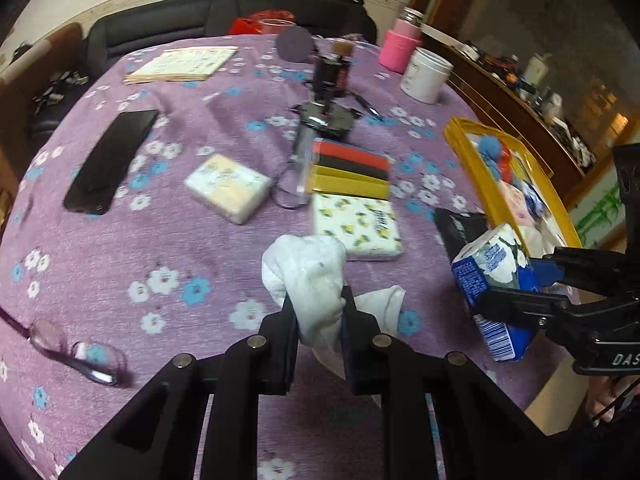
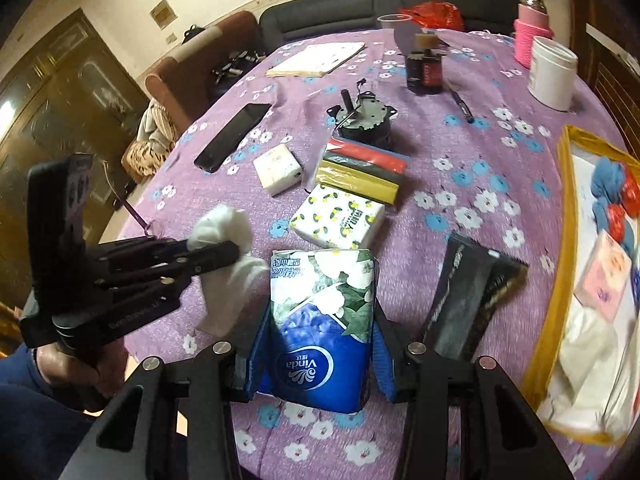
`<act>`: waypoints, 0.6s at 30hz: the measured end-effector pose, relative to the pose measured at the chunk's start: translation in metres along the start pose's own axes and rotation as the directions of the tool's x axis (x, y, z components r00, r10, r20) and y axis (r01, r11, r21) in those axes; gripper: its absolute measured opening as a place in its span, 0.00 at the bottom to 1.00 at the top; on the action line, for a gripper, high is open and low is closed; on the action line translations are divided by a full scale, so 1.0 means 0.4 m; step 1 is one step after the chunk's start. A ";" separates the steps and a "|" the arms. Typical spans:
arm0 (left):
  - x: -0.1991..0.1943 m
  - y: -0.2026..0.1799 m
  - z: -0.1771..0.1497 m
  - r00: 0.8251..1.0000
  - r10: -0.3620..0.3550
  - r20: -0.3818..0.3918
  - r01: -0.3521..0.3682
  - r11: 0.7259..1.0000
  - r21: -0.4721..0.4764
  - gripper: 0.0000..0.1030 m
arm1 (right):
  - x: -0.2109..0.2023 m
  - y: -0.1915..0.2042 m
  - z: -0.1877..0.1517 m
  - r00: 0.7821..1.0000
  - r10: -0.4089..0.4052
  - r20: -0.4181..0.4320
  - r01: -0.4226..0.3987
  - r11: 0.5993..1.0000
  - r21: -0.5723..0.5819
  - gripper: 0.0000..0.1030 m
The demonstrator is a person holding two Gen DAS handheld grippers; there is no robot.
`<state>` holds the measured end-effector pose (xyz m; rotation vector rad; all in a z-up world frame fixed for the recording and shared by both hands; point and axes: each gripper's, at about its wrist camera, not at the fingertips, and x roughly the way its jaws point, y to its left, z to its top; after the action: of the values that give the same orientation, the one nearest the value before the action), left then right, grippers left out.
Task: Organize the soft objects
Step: 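Carry the sock and Vinda pack over the tray with both tools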
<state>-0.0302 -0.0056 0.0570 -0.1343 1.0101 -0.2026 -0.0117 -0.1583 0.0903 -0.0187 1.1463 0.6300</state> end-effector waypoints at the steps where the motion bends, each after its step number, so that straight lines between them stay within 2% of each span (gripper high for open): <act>1: 0.002 -0.011 0.001 1.000 -0.004 -0.002 0.004 1.000 0.009 0.17 | -0.010 -0.003 -0.004 1.000 -0.002 0.012 0.002 1.000 0.008 0.47; 9: -0.006 -0.100 0.027 1.000 -0.008 0.020 0.007 0.999 0.044 0.17 | -0.105 -0.081 -0.006 0.991 0.047 0.124 -0.055 0.997 0.059 0.47; 18: 0.005 -0.259 0.071 1.000 -0.005 0.025 0.002 0.997 0.083 0.17 | -0.207 -0.220 -0.025 0.978 0.087 0.190 -0.104 0.991 0.081 0.47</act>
<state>-0.0159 -0.1064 0.0917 -0.0632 0.9750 -0.2449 0.0003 -0.2723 0.1304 0.1707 0.9975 0.6499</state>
